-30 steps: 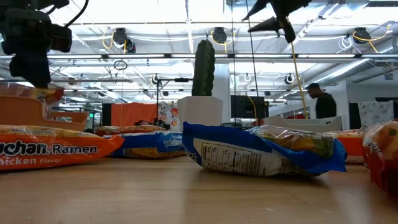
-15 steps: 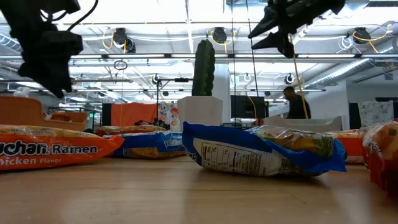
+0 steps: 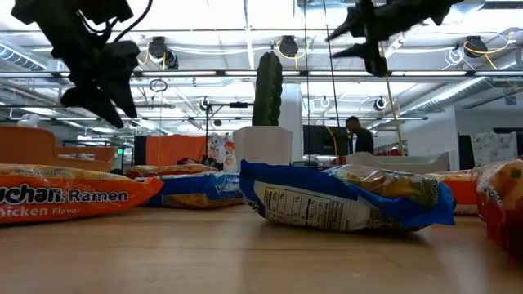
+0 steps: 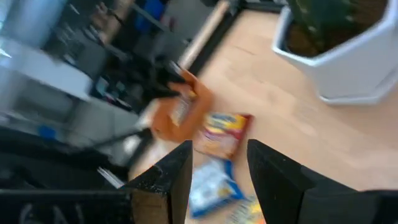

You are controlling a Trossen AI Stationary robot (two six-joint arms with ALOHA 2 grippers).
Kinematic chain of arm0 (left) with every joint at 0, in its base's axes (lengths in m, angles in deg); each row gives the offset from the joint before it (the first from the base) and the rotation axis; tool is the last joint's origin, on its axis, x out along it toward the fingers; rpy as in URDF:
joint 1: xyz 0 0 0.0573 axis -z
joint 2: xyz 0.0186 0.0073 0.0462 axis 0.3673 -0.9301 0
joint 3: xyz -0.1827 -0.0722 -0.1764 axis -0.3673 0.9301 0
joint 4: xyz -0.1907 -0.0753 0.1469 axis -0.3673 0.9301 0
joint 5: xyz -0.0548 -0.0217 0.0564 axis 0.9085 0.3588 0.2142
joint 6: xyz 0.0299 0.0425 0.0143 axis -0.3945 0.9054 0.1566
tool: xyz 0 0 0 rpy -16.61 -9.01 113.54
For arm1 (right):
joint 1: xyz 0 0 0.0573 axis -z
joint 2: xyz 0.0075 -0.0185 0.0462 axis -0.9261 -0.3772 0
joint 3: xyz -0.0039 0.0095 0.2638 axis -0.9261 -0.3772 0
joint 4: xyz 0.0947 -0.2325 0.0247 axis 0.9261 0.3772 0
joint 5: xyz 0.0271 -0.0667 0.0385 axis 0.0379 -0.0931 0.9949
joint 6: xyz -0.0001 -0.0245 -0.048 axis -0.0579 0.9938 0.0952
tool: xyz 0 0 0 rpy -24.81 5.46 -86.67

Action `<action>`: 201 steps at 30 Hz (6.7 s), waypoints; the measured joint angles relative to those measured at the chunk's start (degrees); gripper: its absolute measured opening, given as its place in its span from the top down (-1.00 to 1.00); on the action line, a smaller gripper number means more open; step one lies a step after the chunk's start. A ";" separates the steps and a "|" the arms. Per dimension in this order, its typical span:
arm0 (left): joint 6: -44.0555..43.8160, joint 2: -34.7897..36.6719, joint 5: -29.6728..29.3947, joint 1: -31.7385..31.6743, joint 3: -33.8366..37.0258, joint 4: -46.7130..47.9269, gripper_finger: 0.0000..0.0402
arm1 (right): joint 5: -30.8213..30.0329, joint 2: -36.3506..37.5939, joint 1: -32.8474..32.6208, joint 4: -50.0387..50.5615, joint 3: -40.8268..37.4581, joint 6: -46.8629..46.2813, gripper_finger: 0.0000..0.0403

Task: Sort Maruchan noodles
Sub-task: Put the middle orange noodle pack into the gray bin

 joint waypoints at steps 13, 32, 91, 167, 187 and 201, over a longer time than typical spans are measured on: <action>10.61 0.66 5.75 -1.40 -0.11 -1.46 -0.10 | -25.18 0.00 -23.52 -2.15 0.37 -15.79 0.28; 7.46 2.08 9.51 4.29 -0.11 -2.35 -0.10 | -35.49 -13.66 -36.82 1.75 9.92 -20.74 0.28; 11.02 -10.40 5.39 1.53 -0.08 -22.86 -0.10 | 7.79 -38.59 -6.31 2.55 -0.85 48.11 -0.04; 1.28 -11.69 -5.04 3.59 -0.08 -16.89 -0.10 | 10.26 -42.97 -15.06 -4.67 -0.81 18.83 0.95; 10.98 -11.69 4.41 3.59 -0.08 -18.04 -0.10 | 9.24 -38.02 -13.51 -22.31 -0.85 3.81 1.00; 2.14 -11.69 -7.46 3.57 -0.06 -20.00 -0.10 | 13.13 -22.07 -7.10 -16.42 -0.81 10.90 1.00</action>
